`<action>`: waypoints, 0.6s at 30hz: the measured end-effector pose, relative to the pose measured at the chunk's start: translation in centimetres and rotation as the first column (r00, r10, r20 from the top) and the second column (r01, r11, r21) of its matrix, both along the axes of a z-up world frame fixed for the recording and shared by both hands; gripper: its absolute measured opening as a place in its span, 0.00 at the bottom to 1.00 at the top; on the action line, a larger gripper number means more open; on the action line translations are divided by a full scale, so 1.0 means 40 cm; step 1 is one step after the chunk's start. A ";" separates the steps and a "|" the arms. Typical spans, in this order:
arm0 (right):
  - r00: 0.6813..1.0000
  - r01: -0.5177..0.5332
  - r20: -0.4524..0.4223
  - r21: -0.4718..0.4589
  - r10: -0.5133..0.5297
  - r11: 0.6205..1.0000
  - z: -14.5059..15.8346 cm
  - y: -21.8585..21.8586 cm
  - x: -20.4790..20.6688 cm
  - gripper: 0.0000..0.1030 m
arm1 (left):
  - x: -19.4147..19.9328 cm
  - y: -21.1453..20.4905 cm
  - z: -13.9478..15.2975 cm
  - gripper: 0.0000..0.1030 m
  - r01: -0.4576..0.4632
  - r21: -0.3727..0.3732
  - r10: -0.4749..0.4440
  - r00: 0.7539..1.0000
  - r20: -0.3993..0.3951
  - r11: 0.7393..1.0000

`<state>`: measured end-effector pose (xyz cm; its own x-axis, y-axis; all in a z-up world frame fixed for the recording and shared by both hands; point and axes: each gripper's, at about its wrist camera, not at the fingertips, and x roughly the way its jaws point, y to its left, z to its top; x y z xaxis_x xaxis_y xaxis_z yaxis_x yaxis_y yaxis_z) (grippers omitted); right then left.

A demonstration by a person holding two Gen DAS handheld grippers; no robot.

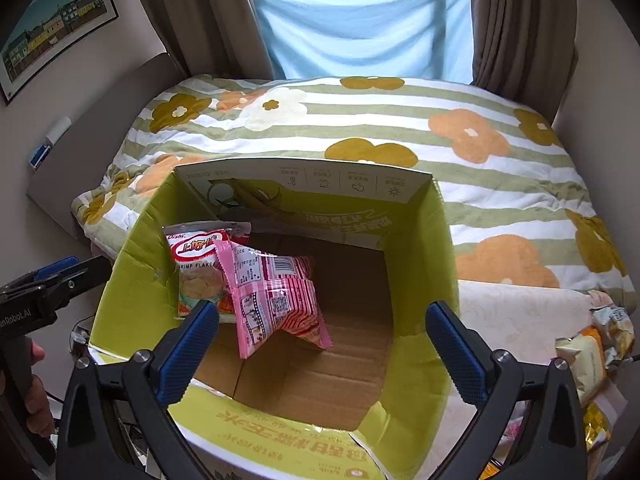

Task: Organize snacks
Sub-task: 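Carry both bags into the yellow box and open both tools, then move the left tool to the yellow chip bag and grasp it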

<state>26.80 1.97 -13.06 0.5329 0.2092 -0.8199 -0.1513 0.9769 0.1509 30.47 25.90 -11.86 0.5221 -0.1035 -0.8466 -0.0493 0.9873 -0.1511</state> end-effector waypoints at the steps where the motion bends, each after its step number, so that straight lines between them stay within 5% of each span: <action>1: 1.000 0.000 0.000 0.000 0.000 1.000 0.000 0.000 0.000 1.00 | -0.008 -0.004 0.004 0.93 0.004 -0.003 -0.004 1.000 0.004 1.000; 11: 0.994 -0.015 0.104 0.004 0.014 1.000 0.078 -0.033 -0.141 1.00 | -0.168 -0.060 0.053 0.93 -0.003 -0.006 0.003 0.998 0.062 1.000; 18: 0.979 0.024 0.199 0.040 -0.032 0.999 0.121 -0.159 -0.324 1.00 | -0.343 -0.147 0.089 0.93 -0.053 -0.002 0.053 0.992 0.118 0.999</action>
